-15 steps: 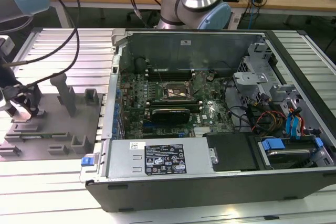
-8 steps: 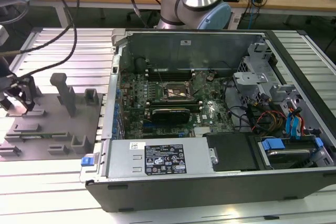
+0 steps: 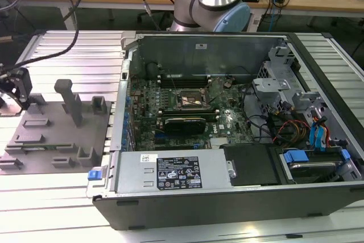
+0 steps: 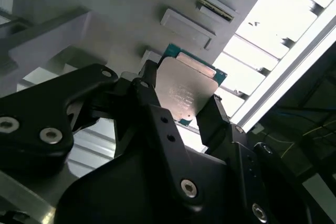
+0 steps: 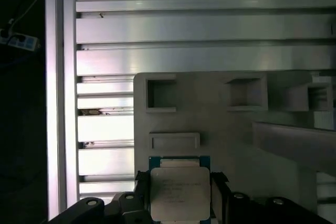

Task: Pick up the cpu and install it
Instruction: 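Pick up the cpu and move it towards the insertion slot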

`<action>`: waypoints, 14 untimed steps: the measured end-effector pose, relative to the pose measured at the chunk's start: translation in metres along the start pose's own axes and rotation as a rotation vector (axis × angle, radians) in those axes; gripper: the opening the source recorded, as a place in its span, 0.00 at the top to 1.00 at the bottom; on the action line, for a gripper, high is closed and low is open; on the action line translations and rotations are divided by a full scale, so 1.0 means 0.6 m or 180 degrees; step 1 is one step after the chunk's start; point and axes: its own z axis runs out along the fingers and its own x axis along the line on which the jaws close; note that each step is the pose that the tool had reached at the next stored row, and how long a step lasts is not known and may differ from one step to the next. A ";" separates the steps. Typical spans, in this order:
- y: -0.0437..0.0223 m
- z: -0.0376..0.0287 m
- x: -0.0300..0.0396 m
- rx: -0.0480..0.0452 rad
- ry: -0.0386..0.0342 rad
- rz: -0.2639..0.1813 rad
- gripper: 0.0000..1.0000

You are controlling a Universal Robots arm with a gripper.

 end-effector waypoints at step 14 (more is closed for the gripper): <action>0.008 -0.110 -0.002 0.0000 -0.0002 0.0000 0.45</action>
